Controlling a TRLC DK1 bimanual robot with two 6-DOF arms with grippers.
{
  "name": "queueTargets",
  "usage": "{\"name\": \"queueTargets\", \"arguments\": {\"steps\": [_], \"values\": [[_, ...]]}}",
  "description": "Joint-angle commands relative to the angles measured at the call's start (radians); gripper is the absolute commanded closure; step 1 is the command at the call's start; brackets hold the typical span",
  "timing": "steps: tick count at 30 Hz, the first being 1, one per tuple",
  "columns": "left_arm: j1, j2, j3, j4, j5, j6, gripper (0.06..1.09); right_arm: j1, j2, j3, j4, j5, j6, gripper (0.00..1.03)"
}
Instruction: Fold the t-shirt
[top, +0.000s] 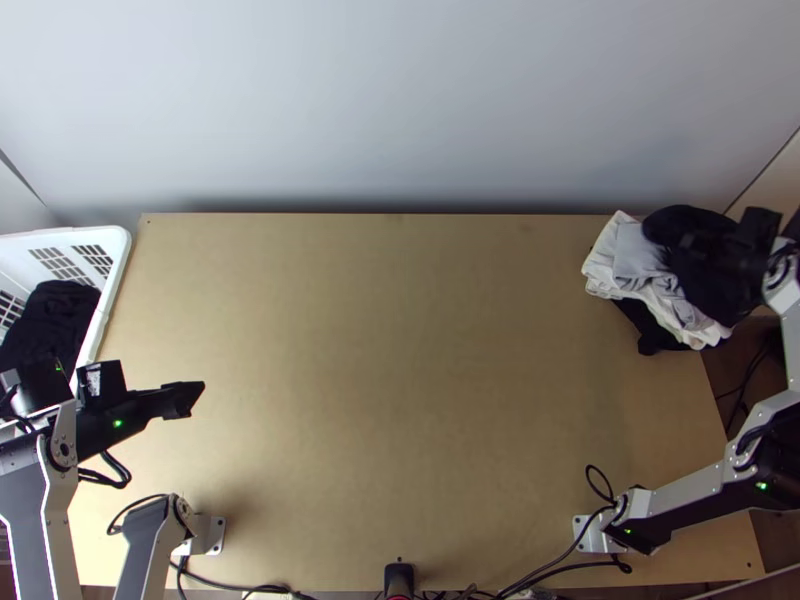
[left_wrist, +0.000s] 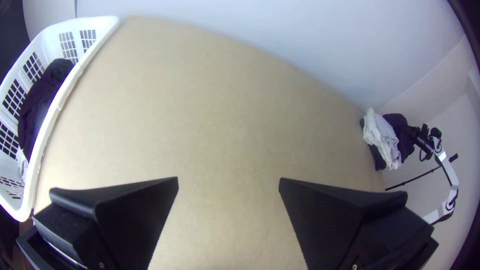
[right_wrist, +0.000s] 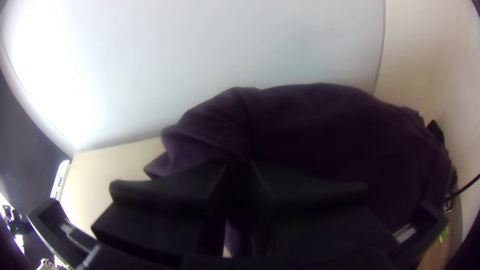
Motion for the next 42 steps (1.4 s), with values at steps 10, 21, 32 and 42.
{"name": "queueTargets", "arguments": {"steps": [10,21,32,42], "values": [[0.002,-0.014,-0.017,-0.002,0.011,0.000,0.10,0.025,-0.099,-0.312,0.075,0.040,-0.037,0.28],[-0.002,-0.002,0.003,0.018,0.016,-0.020,0.10,0.039,-0.246,-0.177,0.015,0.018,-0.010,0.04],[-0.002,-0.014,-0.002,0.013,0.016,-0.037,0.10,0.067,-0.157,-0.134,0.073,0.012,0.001,0.04],[-0.001,-0.091,0.001,-0.062,0.010,-0.050,0.10,0.033,0.106,-0.159,0.113,0.014,-0.074,0.04]]}}
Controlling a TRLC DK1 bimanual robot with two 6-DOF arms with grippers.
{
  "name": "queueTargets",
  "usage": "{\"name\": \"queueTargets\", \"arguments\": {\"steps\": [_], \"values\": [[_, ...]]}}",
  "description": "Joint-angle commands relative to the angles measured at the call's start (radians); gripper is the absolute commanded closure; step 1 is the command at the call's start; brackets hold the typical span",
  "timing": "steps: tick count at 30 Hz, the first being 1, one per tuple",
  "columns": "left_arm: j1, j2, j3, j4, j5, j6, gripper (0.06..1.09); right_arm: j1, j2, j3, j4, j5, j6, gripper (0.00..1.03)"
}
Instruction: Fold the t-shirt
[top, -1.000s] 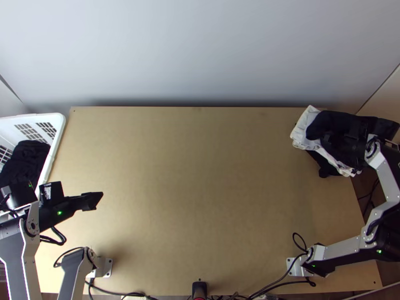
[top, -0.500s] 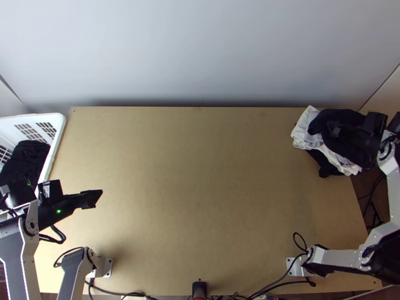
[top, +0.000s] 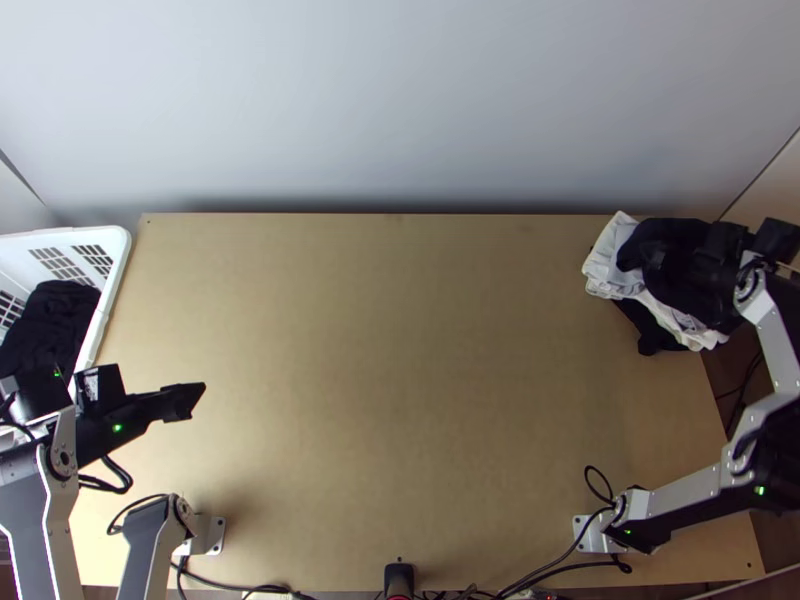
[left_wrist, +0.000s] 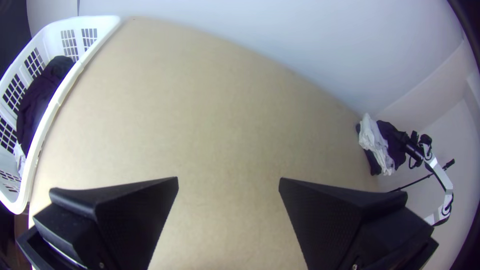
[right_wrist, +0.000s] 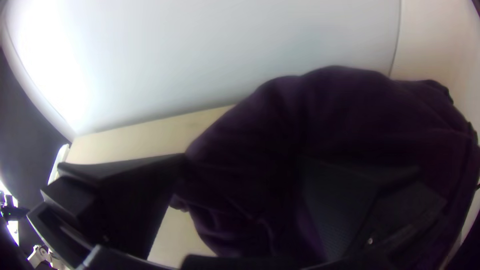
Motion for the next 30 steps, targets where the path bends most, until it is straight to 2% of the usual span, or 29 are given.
{"name": "queueTargets", "arguments": {"steps": [1,11,16,20,22,24,27,29,30], "values": [[0.000,-0.070,-0.003,-0.057,-0.007,-0.011,0.10,-0.023,0.116,-0.012,0.013,0.002,-0.044,0.04],[0.061,-0.173,0.000,-0.039,-0.019,-0.065,0.10,-0.073,-0.048,0.098,0.007,-0.029,-0.046,0.04],[0.069,-0.222,0.003,0.053,-0.050,-0.057,0.10,-0.069,-0.126,0.162,0.012,-0.043,0.025,0.04],[0.080,-0.230,-0.017,0.096,-0.082,-0.057,0.10,0.027,-0.263,0.103,0.015,-0.044,0.025,0.04],[0.087,-0.251,-0.044,0.159,-0.114,-0.054,0.10,0.111,-0.352,0.034,-0.004,-0.038,-0.016,0.04],[0.087,-0.269,-0.073,0.231,-0.160,-0.033,0.10,0.188,-0.454,-0.080,0.002,0.003,0.031,0.04],[0.087,-0.309,-0.139,0.360,-0.296,0.003,0.10,0.287,-0.602,-0.299,0.099,0.089,0.139,0.04],[0.093,-0.368,-0.202,0.451,-0.349,0.033,0.10,0.373,-0.714,-0.471,0.203,0.238,0.180,0.04],[0.095,-0.408,-0.238,0.492,-0.372,0.037,0.10,0.421,-0.772,-0.557,0.249,0.316,0.163,0.04]]}}
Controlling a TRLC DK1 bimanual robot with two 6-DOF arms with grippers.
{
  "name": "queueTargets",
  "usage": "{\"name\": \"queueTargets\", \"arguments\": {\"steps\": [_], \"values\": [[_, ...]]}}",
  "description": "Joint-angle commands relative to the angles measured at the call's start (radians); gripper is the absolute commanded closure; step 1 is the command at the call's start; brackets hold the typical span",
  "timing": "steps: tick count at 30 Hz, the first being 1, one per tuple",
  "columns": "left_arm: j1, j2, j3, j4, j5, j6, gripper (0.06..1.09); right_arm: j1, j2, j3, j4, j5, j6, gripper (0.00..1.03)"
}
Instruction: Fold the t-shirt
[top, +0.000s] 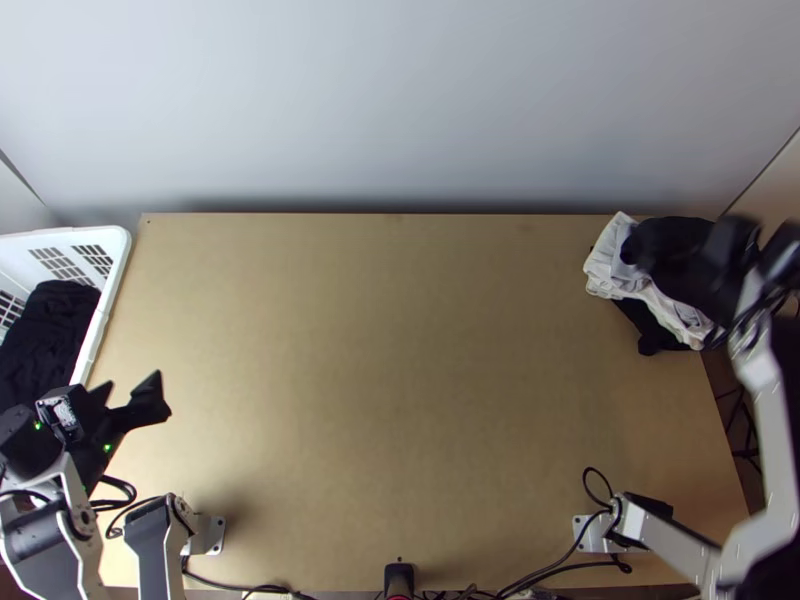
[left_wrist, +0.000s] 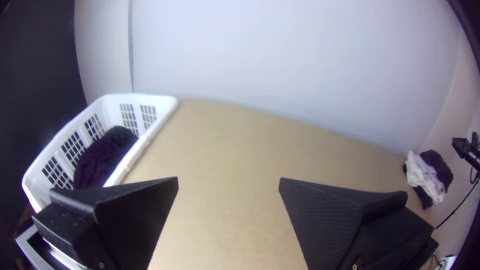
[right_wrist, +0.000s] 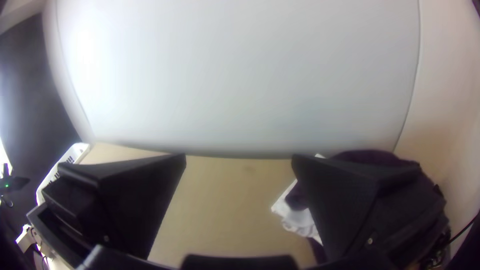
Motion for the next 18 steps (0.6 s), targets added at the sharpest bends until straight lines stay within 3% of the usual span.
{"name": "queueTargets", "arguments": {"steps": [1,4,9,12,15,18], "values": [[0.012,-0.173,-0.173,0.263,-0.171,0.059,0.10,0.265,-0.355,-0.469,0.213,0.318,0.017,0.04],[0.015,-0.319,-0.273,0.314,-0.196,0.062,0.10,0.383,-0.475,-0.632,0.233,0.484,-0.019,0.04],[0.023,-0.356,-0.347,0.314,-0.197,0.076,0.10,0.408,-0.691,-0.853,0.311,0.617,0.006,0.04],[-0.009,-0.356,-0.397,0.370,-0.186,0.082,0.10,0.408,-0.895,-0.966,0.326,0.673,0.007,0.04],[-0.038,-0.357,-0.459,0.461,-0.186,0.092,0.10,0.411,-1.200,-1.054,0.211,0.680,-0.006,0.04],[-0.051,-0.359,-0.520,0.525,-0.185,0.091,0.10,0.390,-1.193,-1.037,0.165,0.688,0.004,0.04]]}}
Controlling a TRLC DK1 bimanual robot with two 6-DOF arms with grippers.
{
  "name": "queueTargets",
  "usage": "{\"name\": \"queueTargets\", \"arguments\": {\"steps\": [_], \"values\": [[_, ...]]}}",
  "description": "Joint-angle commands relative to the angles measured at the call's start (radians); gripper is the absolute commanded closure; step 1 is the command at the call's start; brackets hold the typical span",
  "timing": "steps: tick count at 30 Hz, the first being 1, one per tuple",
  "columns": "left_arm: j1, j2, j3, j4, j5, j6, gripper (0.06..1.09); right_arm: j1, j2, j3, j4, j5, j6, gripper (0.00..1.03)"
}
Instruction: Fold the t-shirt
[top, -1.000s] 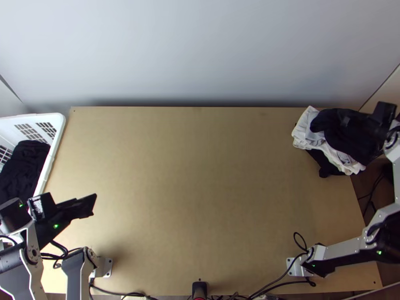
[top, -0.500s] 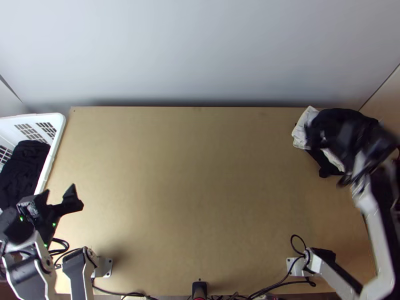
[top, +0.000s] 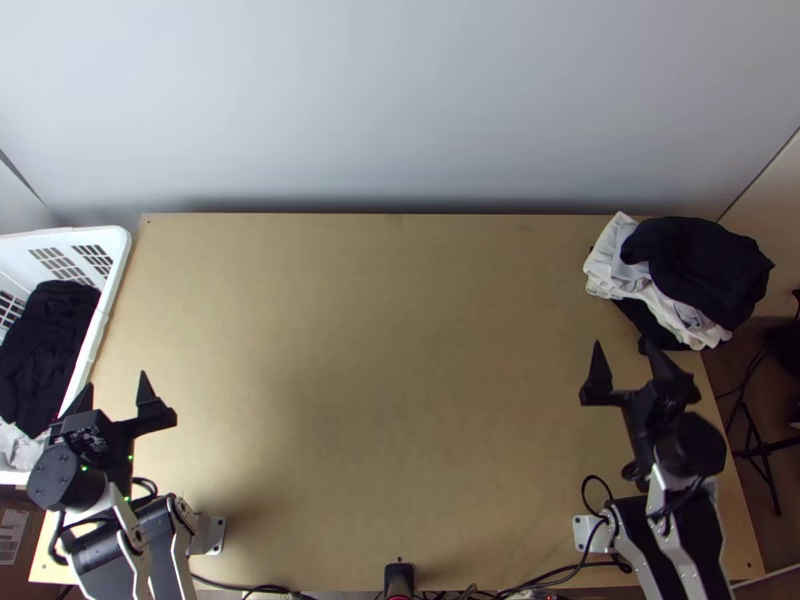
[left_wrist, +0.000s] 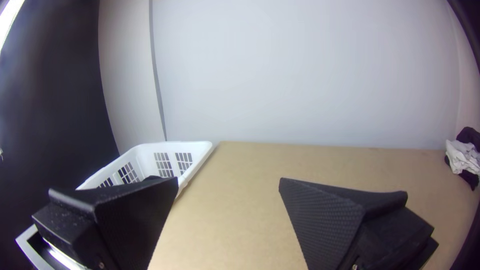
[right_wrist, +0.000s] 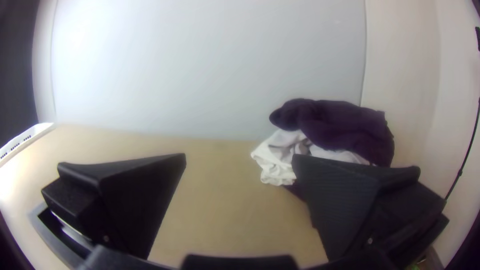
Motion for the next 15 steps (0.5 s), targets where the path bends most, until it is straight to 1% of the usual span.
{"name": "queueTargets", "arguments": {"steps": [1,4,8,10,11,12,15], "values": [[-0.045,-0.026,-0.149,0.133,-0.005,0.004,0.10,0.008,-0.284,-0.144,-0.079,0.066,0.010,0.04],[-0.116,0.003,-0.155,0.143,-0.003,-0.070,0.10,0.032,-0.281,-0.147,-0.085,0.066,0.033,0.04],[-0.226,-0.018,-0.163,0.174,-0.003,-0.143,0.10,0.049,-0.281,-0.152,-0.103,0.066,0.071,0.04],[-0.295,-0.024,-0.163,0.174,-0.003,-0.153,0.10,0.048,-0.281,-0.150,-0.094,0.066,0.070,0.04],[-0.320,-0.024,-0.164,0.174,-0.003,-0.153,0.10,0.046,-0.281,-0.156,-0.120,0.066,0.075,0.04],[-0.332,-0.024,-0.164,0.174,-0.003,-0.153,0.10,0.045,-0.279,-0.160,-0.166,0.065,0.076,0.04],[-0.335,-0.024,-0.163,0.174,-0.003,-0.153,0.10,0.043,-0.279,-0.161,-0.163,0.065,0.079,0.04]]}}
